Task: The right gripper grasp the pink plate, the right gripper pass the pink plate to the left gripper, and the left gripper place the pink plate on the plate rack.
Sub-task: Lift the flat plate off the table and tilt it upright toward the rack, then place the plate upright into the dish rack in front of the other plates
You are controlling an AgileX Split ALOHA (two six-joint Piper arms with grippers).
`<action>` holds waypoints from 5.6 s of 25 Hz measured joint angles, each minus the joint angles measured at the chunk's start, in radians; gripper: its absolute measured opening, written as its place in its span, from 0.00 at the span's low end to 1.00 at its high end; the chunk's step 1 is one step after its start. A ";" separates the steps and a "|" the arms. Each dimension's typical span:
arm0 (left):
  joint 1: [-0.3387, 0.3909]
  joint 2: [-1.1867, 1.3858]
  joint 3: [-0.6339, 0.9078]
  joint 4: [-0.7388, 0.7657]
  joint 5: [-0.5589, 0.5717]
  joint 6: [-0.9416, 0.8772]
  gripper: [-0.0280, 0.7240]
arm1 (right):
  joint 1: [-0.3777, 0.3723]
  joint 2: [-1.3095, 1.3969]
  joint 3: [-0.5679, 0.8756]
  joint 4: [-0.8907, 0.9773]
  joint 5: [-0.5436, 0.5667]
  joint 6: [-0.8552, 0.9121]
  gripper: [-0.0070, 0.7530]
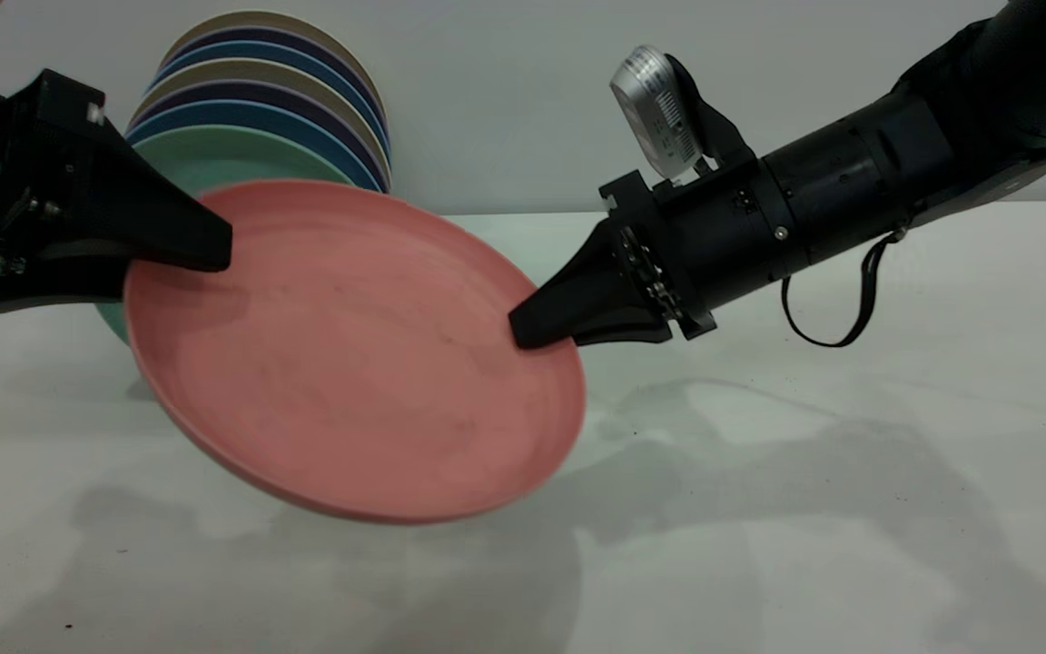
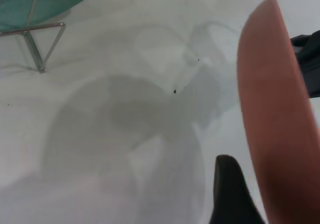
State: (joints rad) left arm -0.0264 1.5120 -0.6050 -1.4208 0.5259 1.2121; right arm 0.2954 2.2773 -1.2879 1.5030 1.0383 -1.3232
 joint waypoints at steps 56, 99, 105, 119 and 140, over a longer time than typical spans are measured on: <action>0.001 0.001 -0.308 0.400 -0.069 0.889 0.16 | -0.305 -0.066 0.000 -0.509 0.025 0.289 0.59; -0.048 0.172 -0.582 0.616 -0.105 0.889 0.16 | -0.306 -0.067 0.000 -0.522 0.005 0.304 0.59; -0.048 0.206 -0.582 0.619 -0.139 0.889 0.16 | -0.306 -0.067 0.000 -0.522 0.005 0.304 0.59; -0.048 0.290 -0.582 0.572 -0.148 0.889 0.16 | -0.306 -0.067 0.000 -0.524 0.003 0.304 0.59; -0.048 0.369 -0.586 0.569 -0.162 0.888 0.27 | -0.306 -0.067 0.000 -0.548 0.002 0.304 0.59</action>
State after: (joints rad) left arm -0.0749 1.8808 -1.1912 -0.8521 0.3636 2.1002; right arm -0.0101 2.2099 -1.2879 0.9553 1.0400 -1.0190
